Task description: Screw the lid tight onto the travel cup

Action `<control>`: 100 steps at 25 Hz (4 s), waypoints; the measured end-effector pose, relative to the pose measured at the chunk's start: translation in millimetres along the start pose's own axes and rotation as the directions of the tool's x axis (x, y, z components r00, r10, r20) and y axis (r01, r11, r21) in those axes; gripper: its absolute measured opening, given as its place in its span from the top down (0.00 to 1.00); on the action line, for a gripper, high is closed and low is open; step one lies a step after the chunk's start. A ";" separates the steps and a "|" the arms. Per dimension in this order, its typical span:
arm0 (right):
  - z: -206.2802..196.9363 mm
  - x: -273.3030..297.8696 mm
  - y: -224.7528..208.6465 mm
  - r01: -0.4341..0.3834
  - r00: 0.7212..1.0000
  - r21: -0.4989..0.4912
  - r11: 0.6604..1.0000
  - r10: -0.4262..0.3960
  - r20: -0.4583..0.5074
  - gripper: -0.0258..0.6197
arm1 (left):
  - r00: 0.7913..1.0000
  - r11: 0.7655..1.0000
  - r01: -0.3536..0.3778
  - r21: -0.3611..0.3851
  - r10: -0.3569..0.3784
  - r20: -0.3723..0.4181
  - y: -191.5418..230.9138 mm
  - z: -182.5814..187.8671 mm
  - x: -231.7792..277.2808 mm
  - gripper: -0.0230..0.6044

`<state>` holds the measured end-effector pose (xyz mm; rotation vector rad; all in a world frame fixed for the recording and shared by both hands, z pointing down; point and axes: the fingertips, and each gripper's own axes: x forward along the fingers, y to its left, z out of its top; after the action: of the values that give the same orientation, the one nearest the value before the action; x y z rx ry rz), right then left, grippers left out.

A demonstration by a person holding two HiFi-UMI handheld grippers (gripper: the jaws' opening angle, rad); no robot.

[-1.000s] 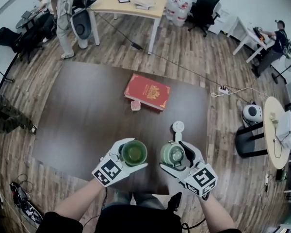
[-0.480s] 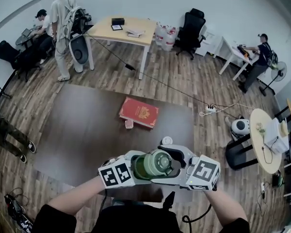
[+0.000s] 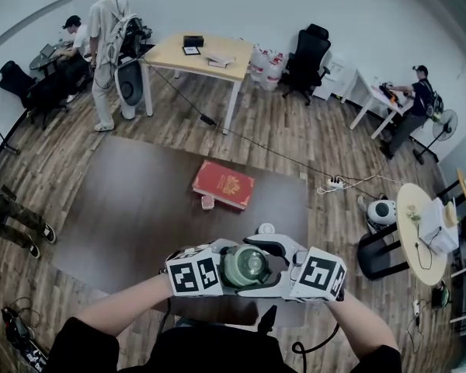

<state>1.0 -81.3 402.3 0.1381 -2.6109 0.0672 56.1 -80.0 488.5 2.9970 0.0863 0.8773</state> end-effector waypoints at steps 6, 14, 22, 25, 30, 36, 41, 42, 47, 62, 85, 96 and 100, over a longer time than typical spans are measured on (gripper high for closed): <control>-4.1 7.7 -6.2 0.089 0.996 0.057 0.994 -0.088 -0.021 0.24 | 1.000 1.000 -0.016 -0.008 0.016 -0.006 3.5 -5.6 -0.2 0.30; 0.7 7.2 -22.8 0.427 0.861 0.337 0.839 -0.491 0.133 0.24 | 0.999 0.998 -0.037 -0.058 0.039 0.033 6.9 -10.3 2.1 0.30; 19.2 -26.9 -0.7 0.254 0.873 0.169 0.952 -0.301 0.385 0.24 | 0.989 0.995 0.083 -0.050 -0.076 0.124 -10.0 -7.2 -3.8 0.30; 6.5 -31.2 10.2 0.130 0.922 0.074 0.989 -0.148 0.357 0.24 | 0.984 0.992 0.124 -0.015 -0.121 0.132 -18.9 -2.1 -6.6 0.30; -0.3 -27.7 17.7 -0.050 0.932 0.011 0.999 0.043 0.360 0.27 | 0.977 0.982 0.188 0.007 -0.188 0.104 -30.5 -1.5 -6.0 0.30; 5.9 -18.5 2.8 0.097 0.909 0.085 0.992 -0.123 0.398 0.37 | 0.988 0.993 0.114 -0.039 -0.110 0.107 -9.8 -5.3 -8.8 0.30; 4.7 -14.8 -18.7 0.451 0.751 0.390 0.803 -0.577 0.319 0.38 | 0.993 0.990 0.038 -0.136 -0.022 0.116 12.4 -9.3 -7.5 0.30; 3.3 -14.0 -20.0 0.511 0.714 0.419 0.751 -0.642 0.280 0.38 | 0.993 0.989 0.031 -0.146 -0.014 0.115 14.0 -10.2 -6.1 0.31; 3.4 -10.0 -19.8 0.587 0.661 0.412 0.697 -0.706 0.254 0.37 | 0.992 0.987 0.023 -0.160 -0.003 0.124 18.0 -9.9 -5.0 0.31; -0.9 -30.0 -7.3 -0.063 0.921 0.045 0.997 0.041 0.387 0.34 | 0.989 0.986 0.114 -0.120 -0.100 0.112 -9.0 8.6 -2.7 0.31; -8.1 -55.7 1.2 0.034 0.896 0.109 0.993 -0.079 0.437 0.34 | 0.994 0.990 0.052 -0.130 -0.039 0.102 -7.4 14.0 -0.5 0.31; 4.5 -47.1 -6.9 0.115 0.855 0.177 0.977 -0.188 0.484 0.39 | 0.995 0.992 0.011 -0.124 0.002 0.099 0.8 16.4 2.6 0.31; 3.7 -37.1 -15.8 0.443 0.722 0.387 0.809 -0.577 0.381 0.40 | 0.992 0.983 -0.039 -0.182 0.060 0.107 14.5 8.9 0.3 0.31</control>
<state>32.8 -94.1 380.8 1.1191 -2.9291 0.2159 61.9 -94.5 481.7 2.8826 -0.0660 0.6779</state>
